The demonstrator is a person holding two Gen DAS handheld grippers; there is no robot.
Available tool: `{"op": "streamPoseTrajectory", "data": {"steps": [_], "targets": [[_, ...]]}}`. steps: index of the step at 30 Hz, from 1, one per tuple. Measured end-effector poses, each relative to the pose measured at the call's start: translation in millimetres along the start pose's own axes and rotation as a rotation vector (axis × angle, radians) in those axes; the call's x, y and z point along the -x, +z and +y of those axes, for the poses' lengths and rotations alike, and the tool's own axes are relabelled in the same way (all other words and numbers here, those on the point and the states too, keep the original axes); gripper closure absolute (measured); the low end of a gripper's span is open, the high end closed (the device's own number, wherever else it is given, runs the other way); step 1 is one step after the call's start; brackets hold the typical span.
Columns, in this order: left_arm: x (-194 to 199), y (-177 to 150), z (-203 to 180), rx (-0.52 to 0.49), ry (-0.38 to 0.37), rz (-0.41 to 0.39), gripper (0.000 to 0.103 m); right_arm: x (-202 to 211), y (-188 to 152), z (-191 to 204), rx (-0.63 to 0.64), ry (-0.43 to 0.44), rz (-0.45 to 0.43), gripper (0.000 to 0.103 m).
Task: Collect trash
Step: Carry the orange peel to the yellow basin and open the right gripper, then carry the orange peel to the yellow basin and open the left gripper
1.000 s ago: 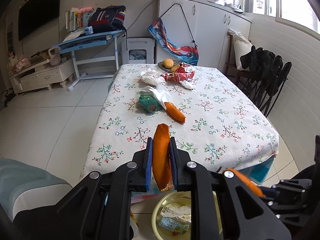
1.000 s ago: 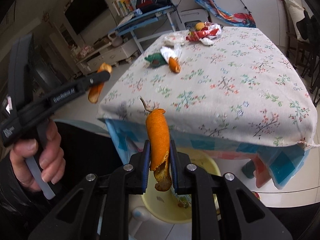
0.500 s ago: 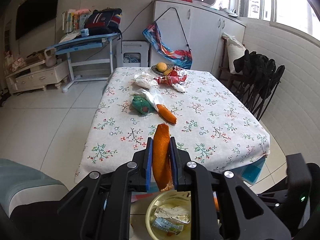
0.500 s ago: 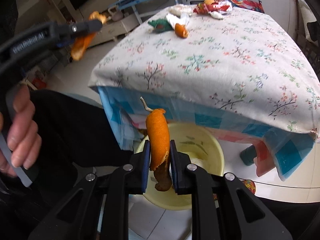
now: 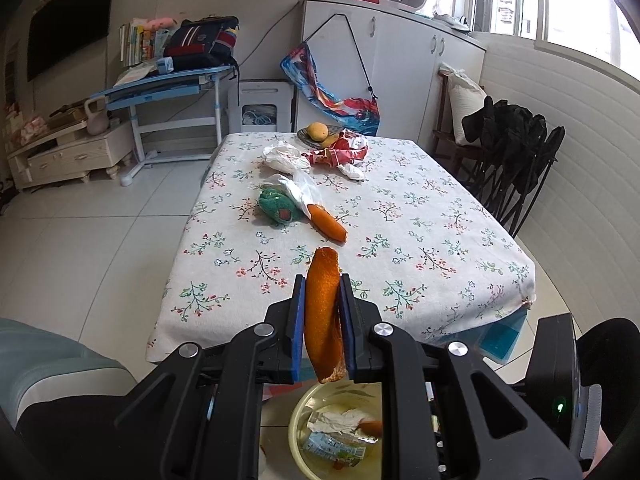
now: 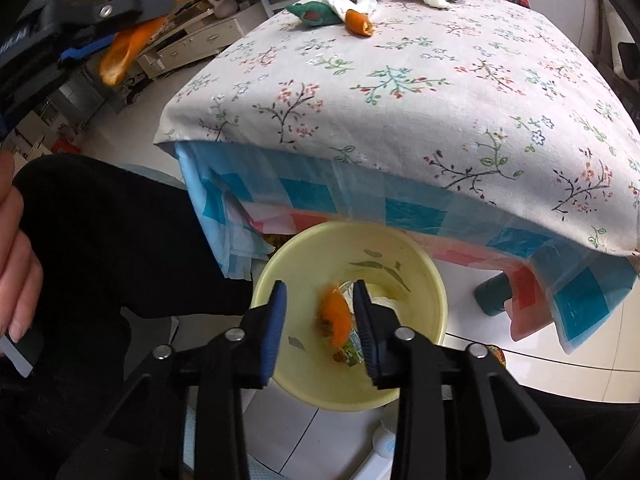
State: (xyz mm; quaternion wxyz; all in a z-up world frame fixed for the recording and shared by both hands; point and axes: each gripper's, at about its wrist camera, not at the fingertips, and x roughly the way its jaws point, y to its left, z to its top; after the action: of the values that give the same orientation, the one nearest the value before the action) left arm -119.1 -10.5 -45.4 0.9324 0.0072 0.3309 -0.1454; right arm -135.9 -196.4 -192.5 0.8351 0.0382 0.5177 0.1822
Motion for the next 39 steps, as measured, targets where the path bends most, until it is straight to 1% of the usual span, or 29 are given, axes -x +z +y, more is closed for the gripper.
{"op": "streamPoseTrajectory", "data": {"steps": [7, 11, 15, 18, 21, 26, 30, 32, 39], "targets": [[-1, -2, -1, -0.009, -0.006, 0.005, 0.087, 9, 2, -2, -0.019, -0.003, -0.044, 0.056], [-1, -4, -4, -0.021, -0.015, 0.011, 0.087, 20, 5, -5, -0.039, -0.004, -0.109, 0.052], [-2, -7, -7, -0.036, -0.031, 0.021, 0.087, 34, 8, -9, -0.06, -0.007, -0.182, 0.051], [-2, -9, -11, -0.054, -0.043, 0.028, 0.087, 43, 9, -12, -0.079, -0.018, -0.232, 0.047], [-3, -13, -16, -0.074, -0.057, 0.039, 0.087, 50, 10, -16, -0.095, -0.023, -0.267, 0.047], [-6, -20, -25, -0.116, -0.084, 0.068, 0.087, 60, 12, -21, -0.116, -0.041, -0.32, 0.047], [-11, -26, -33, -0.152, -0.105, 0.099, 0.087, 66, 11, -27, -0.143, -0.062, -0.352, 0.042], [-14, -30, -36, -0.168, -0.114, 0.116, 0.087, 69, 11, -31, -0.158, -0.07, -0.369, 0.042], [-24, -44, -54, -0.242, -0.146, 0.176, 0.087, 72, 11, -35, -0.18, -0.081, -0.393, 0.039]]}}
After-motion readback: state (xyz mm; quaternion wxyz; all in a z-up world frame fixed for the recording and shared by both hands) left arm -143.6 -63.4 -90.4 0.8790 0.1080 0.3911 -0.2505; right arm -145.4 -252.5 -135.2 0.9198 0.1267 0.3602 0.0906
